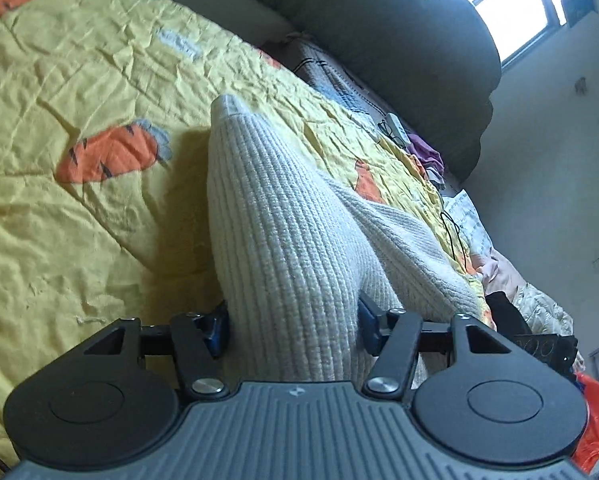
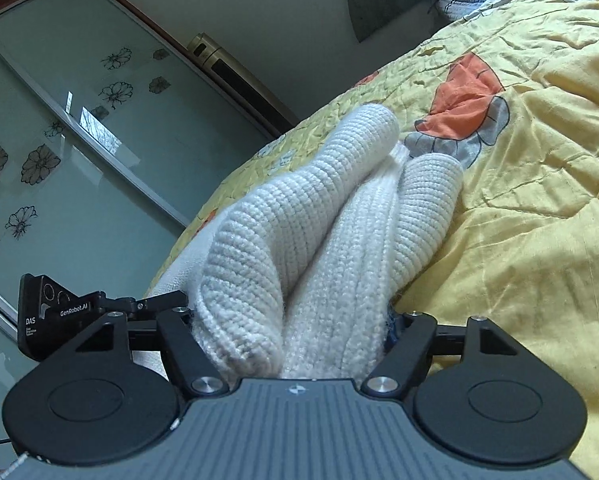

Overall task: Fold small clothes
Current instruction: 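Lower the cardigan edge onto the stack and press it flat with the right tool, then open the right tool and pull both tools back from the folded cardigan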

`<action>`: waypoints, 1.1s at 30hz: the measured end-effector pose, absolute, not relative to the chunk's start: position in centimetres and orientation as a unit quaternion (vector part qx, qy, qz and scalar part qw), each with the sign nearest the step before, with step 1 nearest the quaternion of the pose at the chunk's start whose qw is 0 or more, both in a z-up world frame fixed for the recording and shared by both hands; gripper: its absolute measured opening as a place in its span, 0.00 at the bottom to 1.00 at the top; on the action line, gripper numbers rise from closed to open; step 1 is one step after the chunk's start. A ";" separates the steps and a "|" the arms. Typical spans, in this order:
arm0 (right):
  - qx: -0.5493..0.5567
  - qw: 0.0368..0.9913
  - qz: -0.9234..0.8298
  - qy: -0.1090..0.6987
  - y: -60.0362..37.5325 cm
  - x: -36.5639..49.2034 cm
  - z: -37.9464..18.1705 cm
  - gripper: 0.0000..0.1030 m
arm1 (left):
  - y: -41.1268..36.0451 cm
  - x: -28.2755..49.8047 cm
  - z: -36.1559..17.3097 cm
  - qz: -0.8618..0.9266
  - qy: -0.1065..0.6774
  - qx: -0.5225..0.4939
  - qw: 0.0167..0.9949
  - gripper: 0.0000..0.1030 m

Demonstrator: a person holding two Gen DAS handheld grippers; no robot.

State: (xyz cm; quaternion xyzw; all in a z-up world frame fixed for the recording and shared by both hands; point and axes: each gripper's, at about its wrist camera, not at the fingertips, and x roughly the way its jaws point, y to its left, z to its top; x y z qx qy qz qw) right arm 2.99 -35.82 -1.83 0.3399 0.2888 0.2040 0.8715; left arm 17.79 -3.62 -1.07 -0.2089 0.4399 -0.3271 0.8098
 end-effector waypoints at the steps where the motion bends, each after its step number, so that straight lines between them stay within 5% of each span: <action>1: 0.341 0.872 0.209 0.280 -35.7 2.9 -1.5 0.68 | -3.6 17.6 -0.5 -0.329 0.428 -0.198 0.818 0.53; 6: 0.326 0.883 0.224 0.253 -34.2 3.4 0.0 0.67 | -3.4 16.5 2.2 -0.314 0.356 -0.133 0.870 0.52; 15: 0.327 0.890 0.159 0.277 -33.3 3.1 -0.8 0.73 | -0.1 13.9 2.9 -0.259 0.338 -0.083 0.901 0.55; 23: 0.303 0.922 0.133 0.200 -33.9 -4.7 2.3 0.73 | 0.0 4.4 3.3 -0.279 0.261 0.095 0.919 0.63; 28: 0.271 0.917 0.171 0.236 -31.5 -4.8 2.4 0.73 | -1.6 1.8 1.1 -0.271 0.242 0.193 0.912 0.64; 33: 0.277 0.907 0.182 0.261 -30.4 -5.1 1.6 0.72 | -1.2 3.6 0.3 -0.219 0.262 0.182 0.922 0.67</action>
